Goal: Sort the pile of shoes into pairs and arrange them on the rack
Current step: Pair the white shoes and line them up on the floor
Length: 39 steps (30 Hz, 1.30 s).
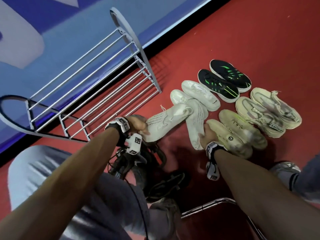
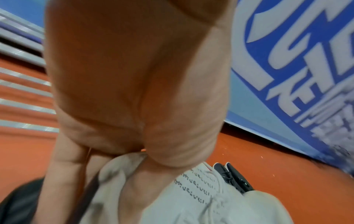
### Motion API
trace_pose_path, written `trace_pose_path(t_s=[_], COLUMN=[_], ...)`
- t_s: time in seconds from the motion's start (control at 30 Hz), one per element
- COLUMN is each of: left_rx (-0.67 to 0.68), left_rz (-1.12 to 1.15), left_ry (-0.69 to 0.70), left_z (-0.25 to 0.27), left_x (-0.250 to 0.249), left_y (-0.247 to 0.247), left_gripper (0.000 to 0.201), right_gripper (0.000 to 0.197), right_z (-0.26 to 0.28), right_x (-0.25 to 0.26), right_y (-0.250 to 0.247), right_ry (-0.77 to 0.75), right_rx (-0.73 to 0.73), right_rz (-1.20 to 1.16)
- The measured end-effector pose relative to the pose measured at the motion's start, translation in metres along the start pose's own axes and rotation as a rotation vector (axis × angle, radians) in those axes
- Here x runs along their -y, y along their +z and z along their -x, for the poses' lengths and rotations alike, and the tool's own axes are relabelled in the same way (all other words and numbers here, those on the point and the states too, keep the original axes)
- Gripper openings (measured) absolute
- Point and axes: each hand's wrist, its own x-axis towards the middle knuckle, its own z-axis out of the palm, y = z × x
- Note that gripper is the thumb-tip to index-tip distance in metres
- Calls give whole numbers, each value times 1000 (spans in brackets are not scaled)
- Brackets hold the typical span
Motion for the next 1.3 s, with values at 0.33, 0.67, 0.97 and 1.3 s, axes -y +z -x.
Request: trace_pose_path(t_s=[0.33, 0.67, 0.97, 1.3], left_rx=[-277, -207, -374, -72], left_rz=[-681, -561, 117, 985], left_ry=[162, 318, 321, 221], left_z=[-11, -27, -90, -58], left_x=[-70, -122, -102, -52], left_y=[12, 4, 60, 126], left_gripper=[37, 59, 45, 107], right_gripper=[31, 39, 107, 56], right_z=[6, 20, -4, 6], right_x=[-1, 14, -12, 19], right_y=[-59, -50, -36, -16], right_ry=[3, 35, 82, -25], right_rx=[-280, 417, 440, 434], right_rz=[-476, -775, -346, 206])
